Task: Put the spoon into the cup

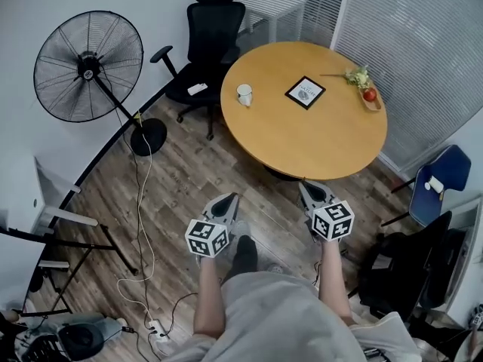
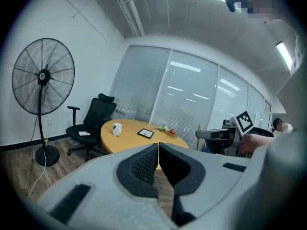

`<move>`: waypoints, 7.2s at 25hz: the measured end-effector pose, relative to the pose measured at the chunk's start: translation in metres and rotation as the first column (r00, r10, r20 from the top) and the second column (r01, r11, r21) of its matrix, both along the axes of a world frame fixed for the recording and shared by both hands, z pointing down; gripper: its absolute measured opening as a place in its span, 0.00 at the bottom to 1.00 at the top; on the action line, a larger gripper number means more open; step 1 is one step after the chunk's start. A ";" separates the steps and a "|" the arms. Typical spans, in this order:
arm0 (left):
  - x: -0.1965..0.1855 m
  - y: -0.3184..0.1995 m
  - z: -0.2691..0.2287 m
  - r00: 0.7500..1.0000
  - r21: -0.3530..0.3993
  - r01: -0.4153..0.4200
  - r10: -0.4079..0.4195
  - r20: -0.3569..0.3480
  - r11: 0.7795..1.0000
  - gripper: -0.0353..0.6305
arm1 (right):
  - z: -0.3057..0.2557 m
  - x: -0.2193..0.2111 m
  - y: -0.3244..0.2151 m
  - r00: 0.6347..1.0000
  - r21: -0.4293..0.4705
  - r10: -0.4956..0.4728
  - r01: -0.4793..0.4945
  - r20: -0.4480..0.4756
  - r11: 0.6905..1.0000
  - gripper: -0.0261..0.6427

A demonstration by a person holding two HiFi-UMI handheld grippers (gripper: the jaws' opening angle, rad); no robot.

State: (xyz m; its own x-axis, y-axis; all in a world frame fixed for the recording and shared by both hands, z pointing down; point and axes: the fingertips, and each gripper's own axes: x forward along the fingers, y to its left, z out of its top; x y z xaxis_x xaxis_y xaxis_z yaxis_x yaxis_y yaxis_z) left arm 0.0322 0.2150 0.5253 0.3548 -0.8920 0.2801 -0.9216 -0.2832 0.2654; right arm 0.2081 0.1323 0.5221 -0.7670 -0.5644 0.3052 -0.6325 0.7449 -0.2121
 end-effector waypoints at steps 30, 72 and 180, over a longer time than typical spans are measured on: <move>-0.189 -0.221 -0.003 0.982 -0.056 0.129 -0.120 0.145 0.990 0.07 | -0.034 -0.156 -0.192 0.988 0.107 0.153 -0.150 -0.020 0.983 0.03; -0.304 -0.391 -0.016 0.965 -0.073 0.218 -0.203 0.167 0.973 0.07 | -0.033 -0.256 -0.388 0.984 0.014 0.141 -0.143 0.108 0.990 0.03; -0.244 -0.517 0.037 0.984 -0.189 -0.010 0.043 0.172 0.982 0.07 | 0.146 -0.284 -0.499 0.950 -0.406 0.255 -0.164 0.181 0.899 0.04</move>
